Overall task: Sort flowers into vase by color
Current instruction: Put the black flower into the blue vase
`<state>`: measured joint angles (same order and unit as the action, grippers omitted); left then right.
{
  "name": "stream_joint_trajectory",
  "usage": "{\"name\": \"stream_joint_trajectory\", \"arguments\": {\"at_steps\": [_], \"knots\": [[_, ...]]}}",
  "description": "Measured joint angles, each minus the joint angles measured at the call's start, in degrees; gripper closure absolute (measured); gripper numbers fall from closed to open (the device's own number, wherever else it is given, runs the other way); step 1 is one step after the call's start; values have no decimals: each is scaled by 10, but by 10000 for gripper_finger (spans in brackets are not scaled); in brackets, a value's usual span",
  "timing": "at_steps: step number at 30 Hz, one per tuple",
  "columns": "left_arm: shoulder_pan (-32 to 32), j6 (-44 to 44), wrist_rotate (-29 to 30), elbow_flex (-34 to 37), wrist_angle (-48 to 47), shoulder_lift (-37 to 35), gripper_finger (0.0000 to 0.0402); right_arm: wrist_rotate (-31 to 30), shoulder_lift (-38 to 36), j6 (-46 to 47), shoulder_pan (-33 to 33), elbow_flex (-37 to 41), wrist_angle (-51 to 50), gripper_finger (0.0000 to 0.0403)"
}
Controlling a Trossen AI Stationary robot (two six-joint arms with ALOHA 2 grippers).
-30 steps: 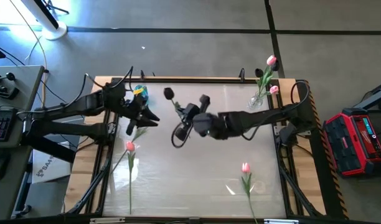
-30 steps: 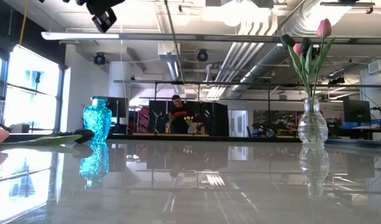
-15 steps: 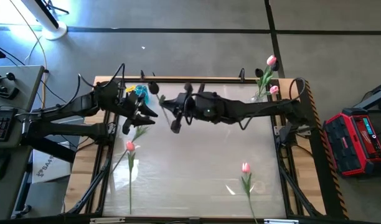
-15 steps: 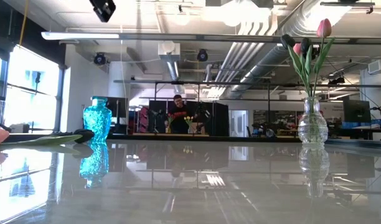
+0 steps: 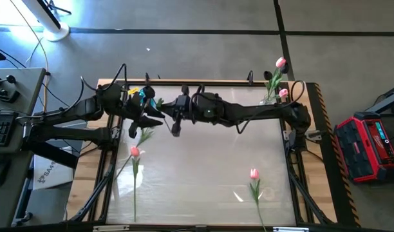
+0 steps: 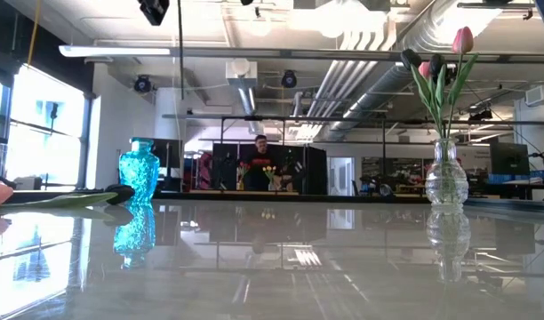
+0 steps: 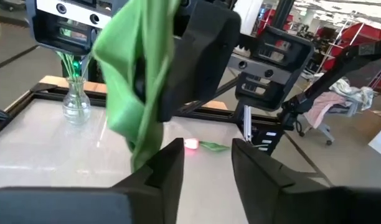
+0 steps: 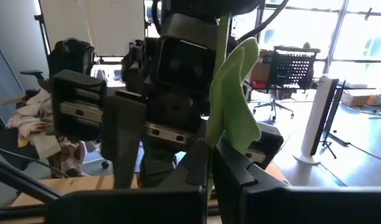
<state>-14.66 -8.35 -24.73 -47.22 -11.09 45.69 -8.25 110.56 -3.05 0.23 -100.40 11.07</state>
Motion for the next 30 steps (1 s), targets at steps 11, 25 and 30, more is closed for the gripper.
{"name": "stream_joint_trajectory", "arguments": {"at_steps": [11,25,30], "knots": [[0,-17,44,0,-50,0,301,4,-3,-24,6,0,30,402],[0,-30,73,0,-48,-82,257,-34,-3,-33,9,0,9,402],[0,9,110,0,-73,-93,256,8,-3,-32,9,0,34,402]]}}
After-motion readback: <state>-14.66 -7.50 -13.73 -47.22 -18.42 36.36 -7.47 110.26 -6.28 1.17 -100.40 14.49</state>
